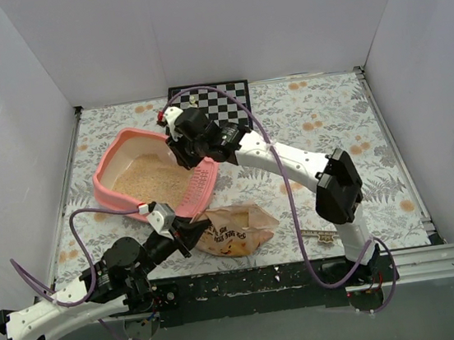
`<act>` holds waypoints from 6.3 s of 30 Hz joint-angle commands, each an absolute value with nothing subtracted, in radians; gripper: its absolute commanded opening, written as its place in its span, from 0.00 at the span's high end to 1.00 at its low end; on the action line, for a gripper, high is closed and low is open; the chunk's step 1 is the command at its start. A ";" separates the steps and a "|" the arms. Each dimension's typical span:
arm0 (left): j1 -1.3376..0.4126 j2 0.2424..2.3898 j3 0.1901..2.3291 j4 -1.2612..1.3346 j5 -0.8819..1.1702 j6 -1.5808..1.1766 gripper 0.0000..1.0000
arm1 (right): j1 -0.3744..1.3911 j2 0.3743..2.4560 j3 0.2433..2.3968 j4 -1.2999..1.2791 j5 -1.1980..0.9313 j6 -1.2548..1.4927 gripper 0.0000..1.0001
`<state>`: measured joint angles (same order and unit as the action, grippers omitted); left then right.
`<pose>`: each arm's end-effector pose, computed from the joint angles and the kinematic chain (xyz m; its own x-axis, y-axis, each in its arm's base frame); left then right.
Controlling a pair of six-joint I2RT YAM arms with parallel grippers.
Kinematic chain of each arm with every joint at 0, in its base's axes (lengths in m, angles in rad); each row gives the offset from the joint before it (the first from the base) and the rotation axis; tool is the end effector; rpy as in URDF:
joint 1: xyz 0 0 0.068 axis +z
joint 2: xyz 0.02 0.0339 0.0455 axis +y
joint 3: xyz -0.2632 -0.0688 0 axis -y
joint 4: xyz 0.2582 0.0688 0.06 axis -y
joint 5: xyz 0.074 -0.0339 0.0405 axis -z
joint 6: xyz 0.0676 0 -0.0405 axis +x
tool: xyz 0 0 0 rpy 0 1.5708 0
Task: Fill the litter box with clean litter
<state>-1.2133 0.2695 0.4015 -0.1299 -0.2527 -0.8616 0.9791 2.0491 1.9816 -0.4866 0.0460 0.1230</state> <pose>0.0697 -0.1382 0.2773 -0.6215 -0.4361 -0.6508 0.5343 0.3717 -0.7592 0.2944 0.4325 0.3151 -0.3903 -0.3611 -0.8469 -0.7652 0.6388 0.0803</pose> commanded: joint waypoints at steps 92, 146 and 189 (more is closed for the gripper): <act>-1.042 0.856 0.812 -0.327 0.036 -0.865 1.00 | 0.135 0.735 0.571 -0.009 -0.934 -0.031 0.10; -0.989 0.913 0.853 -0.370 0.034 -0.816 1.00 | 0.357 0.644 0.152 0.773 -1.008 0.520 0.12; -0.966 0.706 0.606 -0.229 0.066 -1.089 0.02 | 0.334 0.548 0.115 0.588 -0.738 0.690 0.99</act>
